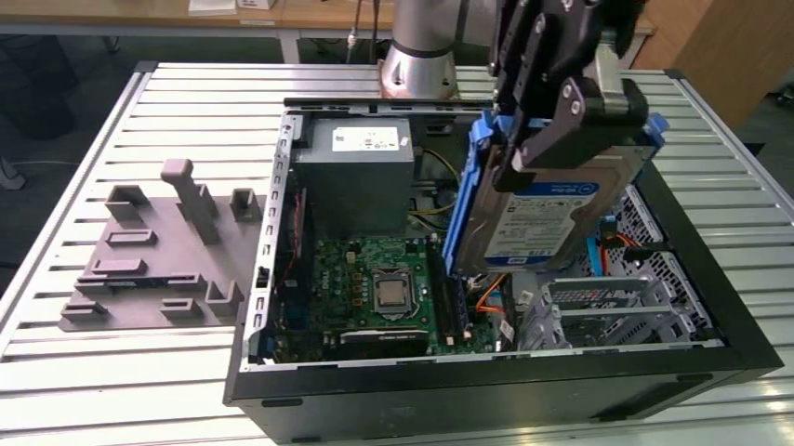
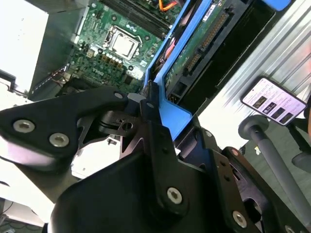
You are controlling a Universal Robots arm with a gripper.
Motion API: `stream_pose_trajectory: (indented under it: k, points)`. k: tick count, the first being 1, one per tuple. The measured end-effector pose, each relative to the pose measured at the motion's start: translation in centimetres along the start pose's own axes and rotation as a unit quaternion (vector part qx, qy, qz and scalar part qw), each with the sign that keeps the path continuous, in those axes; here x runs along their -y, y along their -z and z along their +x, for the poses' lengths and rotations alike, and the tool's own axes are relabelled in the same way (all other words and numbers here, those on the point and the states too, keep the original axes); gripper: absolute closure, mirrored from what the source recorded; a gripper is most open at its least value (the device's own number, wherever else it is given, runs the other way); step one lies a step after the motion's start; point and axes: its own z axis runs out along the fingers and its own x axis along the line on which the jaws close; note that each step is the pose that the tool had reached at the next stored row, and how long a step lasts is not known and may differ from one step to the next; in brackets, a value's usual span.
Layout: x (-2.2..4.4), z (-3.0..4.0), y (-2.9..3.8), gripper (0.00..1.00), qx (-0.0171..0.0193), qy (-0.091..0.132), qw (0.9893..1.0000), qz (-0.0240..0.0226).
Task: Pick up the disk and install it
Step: 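Insert the disk into the insertion slot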
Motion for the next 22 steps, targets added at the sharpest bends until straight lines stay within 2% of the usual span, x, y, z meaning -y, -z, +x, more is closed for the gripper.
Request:
stream_pose_trajectory:
  k: [7, 13, 18, 19, 22]
  points:
    - [2.77, 0.35, -0.17, 0.64, -0.0001, 0.0, 1.0, -0.0003]
    - [4.11, 1.04, -0.35, 0.64, 0.0, 0.0, 1.0, -0.0004]
    - [5.94, 1.07, -0.52, 0.64, 0.0, 0.0, 1.0, -0.0015]
    - [6.16, 1.07, -0.54, 0.64, 0.0, 0.0, 1.0, -0.0016]
    - [6.22, 1.3, -0.56, 0.64, 0.0, 0.0, 1.0, -0.0017]
